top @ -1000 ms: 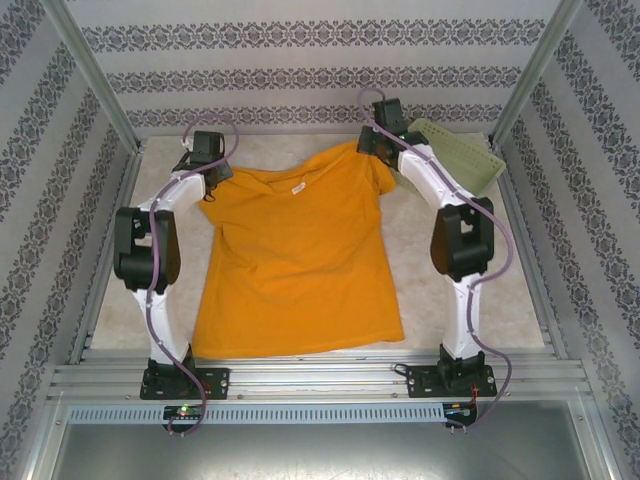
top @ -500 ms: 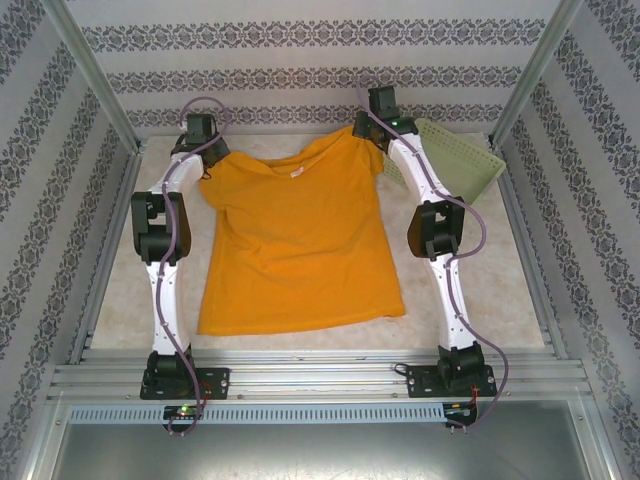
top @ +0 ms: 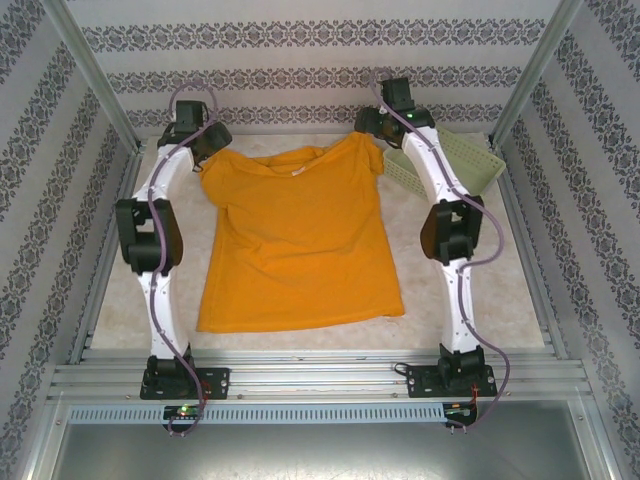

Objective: Fold the inside-out t-shirt

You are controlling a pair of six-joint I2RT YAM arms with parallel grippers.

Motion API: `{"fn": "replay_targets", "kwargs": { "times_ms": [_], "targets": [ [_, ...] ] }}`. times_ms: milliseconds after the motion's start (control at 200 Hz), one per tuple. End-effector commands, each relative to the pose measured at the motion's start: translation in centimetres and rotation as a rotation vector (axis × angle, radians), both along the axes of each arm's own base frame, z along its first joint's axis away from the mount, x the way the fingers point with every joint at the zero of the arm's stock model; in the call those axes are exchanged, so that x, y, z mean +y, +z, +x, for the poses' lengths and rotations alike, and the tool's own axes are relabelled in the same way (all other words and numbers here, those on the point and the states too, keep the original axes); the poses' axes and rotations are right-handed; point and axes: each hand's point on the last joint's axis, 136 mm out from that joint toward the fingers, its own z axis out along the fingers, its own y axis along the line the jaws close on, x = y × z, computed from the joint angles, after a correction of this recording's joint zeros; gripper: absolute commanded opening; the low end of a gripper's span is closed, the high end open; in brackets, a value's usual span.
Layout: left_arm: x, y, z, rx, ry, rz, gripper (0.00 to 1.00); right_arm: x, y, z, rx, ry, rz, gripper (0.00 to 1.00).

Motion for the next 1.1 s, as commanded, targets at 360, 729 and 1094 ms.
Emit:
{"fn": "replay_targets", "kwargs": {
  "times_ms": [360,729,1094],
  "targets": [
    [-8.0,0.2,-19.0,-0.032,-0.089,-0.071,0.79,3.2,0.2,-23.1,0.043,0.178,-0.156,0.81],
    [-11.9,-7.8,-30.4,0.170,-0.270,-0.022,0.80,5.0,-10.4,-37.8,0.242,0.294,-0.214,0.81],
    [-10.7,-13.6,-32.7,0.270,-0.205,-0.032,0.81,6.7,-18.0,-42.9,0.436,0.275,-0.155,0.80]
  ]
}}
